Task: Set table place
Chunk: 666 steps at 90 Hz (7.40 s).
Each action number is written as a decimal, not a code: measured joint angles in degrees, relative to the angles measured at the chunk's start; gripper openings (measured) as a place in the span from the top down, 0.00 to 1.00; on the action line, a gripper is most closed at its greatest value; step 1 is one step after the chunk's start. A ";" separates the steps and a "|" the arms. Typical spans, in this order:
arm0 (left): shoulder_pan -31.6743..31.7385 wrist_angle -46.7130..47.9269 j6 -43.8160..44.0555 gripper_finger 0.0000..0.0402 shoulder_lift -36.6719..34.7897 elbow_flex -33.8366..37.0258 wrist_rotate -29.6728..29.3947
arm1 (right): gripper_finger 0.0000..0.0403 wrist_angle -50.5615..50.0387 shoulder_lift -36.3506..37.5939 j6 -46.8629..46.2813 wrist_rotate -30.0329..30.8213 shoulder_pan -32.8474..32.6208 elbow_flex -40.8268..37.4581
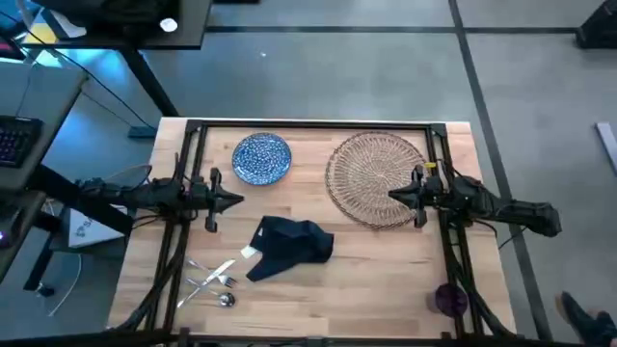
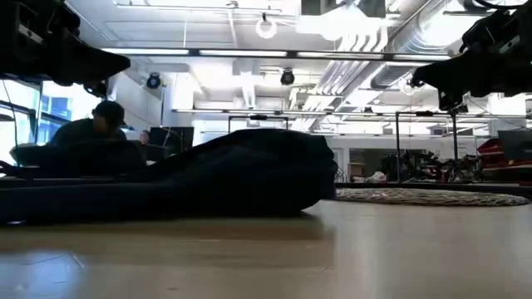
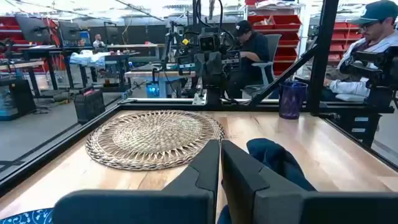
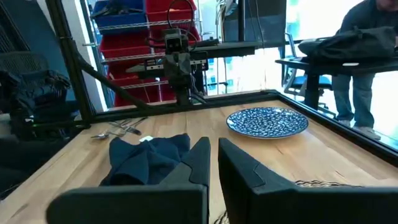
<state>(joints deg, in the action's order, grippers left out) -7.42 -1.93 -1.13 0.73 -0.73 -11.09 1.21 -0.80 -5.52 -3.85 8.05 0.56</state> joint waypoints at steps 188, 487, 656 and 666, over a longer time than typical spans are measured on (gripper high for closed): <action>0.00 -3.68 1.73 1.00 0.01 0.04 -2.15 | 1.00 3.71 0.00 -3.83 0.37 -0.12 0.00; -7.87 4.40 1.00 1.00 77.04 -54.79 -17.07 | 0.78 36.75 -76.56 6.99 32.24 -31.49 29.80; -3.95 6.29 -12.50 1.00 66.42 -63.63 -25.24 | 0.60 26.85 -92.28 1.46 21.46 -18.34 48.57; -4.00 6.29 -12.50 1.00 66.42 -63.63 -25.18 | 0.48 29.34 -92.28 1.46 17.54 -17.25 48.57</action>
<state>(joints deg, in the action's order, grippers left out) -11.42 4.36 -13.63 67.16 -64.36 -36.27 30.55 -93.08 -4.05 13.68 -9.19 49.12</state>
